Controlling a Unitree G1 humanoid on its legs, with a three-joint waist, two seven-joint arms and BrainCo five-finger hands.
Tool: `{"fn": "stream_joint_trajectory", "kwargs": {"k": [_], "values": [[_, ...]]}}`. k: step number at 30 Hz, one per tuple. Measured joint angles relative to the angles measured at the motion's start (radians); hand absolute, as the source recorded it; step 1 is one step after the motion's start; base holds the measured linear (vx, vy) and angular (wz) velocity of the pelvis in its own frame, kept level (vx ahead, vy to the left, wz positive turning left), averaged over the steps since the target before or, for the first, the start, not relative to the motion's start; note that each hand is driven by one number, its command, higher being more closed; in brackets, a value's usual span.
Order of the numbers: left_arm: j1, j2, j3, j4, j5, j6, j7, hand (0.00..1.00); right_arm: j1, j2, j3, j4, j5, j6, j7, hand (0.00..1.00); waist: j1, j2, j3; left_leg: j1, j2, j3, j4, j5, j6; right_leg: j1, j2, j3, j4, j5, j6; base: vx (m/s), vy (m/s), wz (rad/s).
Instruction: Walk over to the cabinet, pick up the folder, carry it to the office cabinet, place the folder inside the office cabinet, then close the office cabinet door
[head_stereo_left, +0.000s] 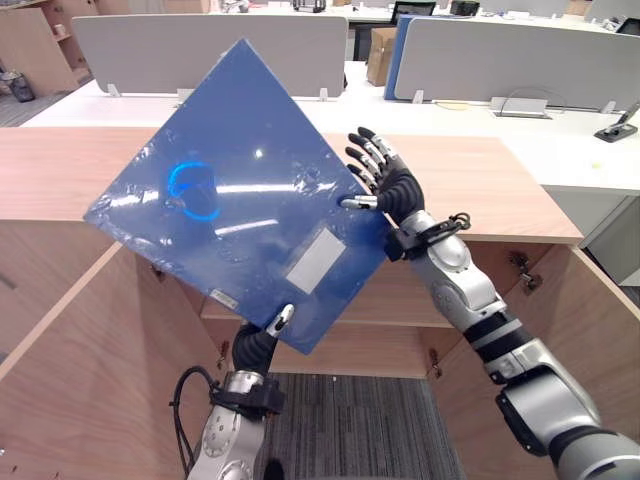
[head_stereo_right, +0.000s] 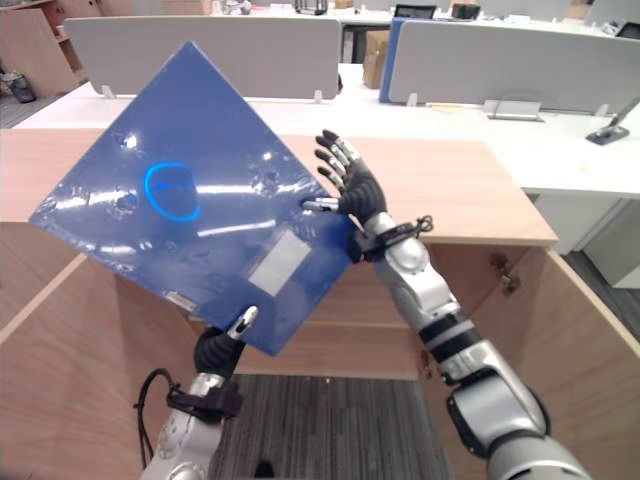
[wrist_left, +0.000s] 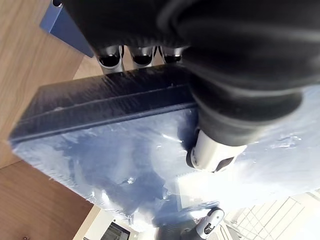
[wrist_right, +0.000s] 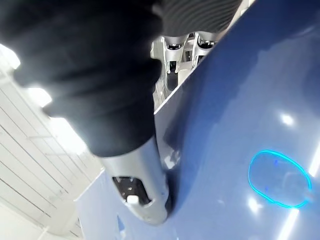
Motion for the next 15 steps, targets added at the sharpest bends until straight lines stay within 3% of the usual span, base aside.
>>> {"fn": "stream_joint_trajectory", "kwargs": {"k": [7, 10, 11, 14, 15], "values": [[0.0, 0.069, -0.009, 0.023, -0.008, -0.028, 0.003, 1.0, -0.131, -0.099, 0.215, 0.007, 0.001, 0.006, 0.046, 0.0, 0.016, 0.0, -0.024, -0.02, 0.018, -0.005, 0.0, 0.01, -0.01, -0.001, 0.016, -0.004, -0.034, 0.026, -0.013, -0.01, -0.007, 0.01], [0.007, 0.118, -0.034, 0.043, -0.006, -0.021, 0.004, 1.0, -0.183, -0.192, 0.389, 0.005, 0.075, 0.048, 0.112, 0.0, 0.028, 0.0, -0.029, -0.02, 0.021, -0.007, 0.0, 0.014, -0.016, -0.002, 0.027, -0.007, -0.032, 0.027, -0.015, -0.01, -0.023, 0.02], [0.009, 0.142, -0.048, 0.047, -0.004, -0.016, 0.004, 1.0, -0.187, -0.231, 0.441, 0.006, 0.13, 0.073, 0.128, 1.0, 0.035, 0.0, -0.03, -0.021, 0.027, -0.011, 0.0, 0.015, -0.018, -0.002, 0.029, -0.009, -0.033, 0.027, -0.015, -0.02, -0.034, 0.08], [0.008, 0.191, -0.069, 0.092, 0.034, -0.013, 0.003, 1.0, -0.197, -0.312, 0.565, 0.006, 0.251, 0.154, 0.176, 1.0, 0.039, -0.001, -0.032, -0.035, 0.029, -0.028, 0.0, 0.016, -0.025, -0.004, 0.028, -0.027, -0.043, 0.029, -0.018, -0.02, -0.002, 0.16], [0.008, 0.222, -0.078, 0.106, 0.065, 0.006, 0.003, 1.0, -0.197, -0.355, 0.626, 0.006, 0.276, 0.196, 0.203, 1.0, 0.039, -0.001, -0.032, -0.041, 0.03, -0.035, 0.0, 0.018, -0.027, -0.003, 0.029, -0.034, -0.051, 0.032, -0.022, 0.0, -0.004, 0.14]]}}
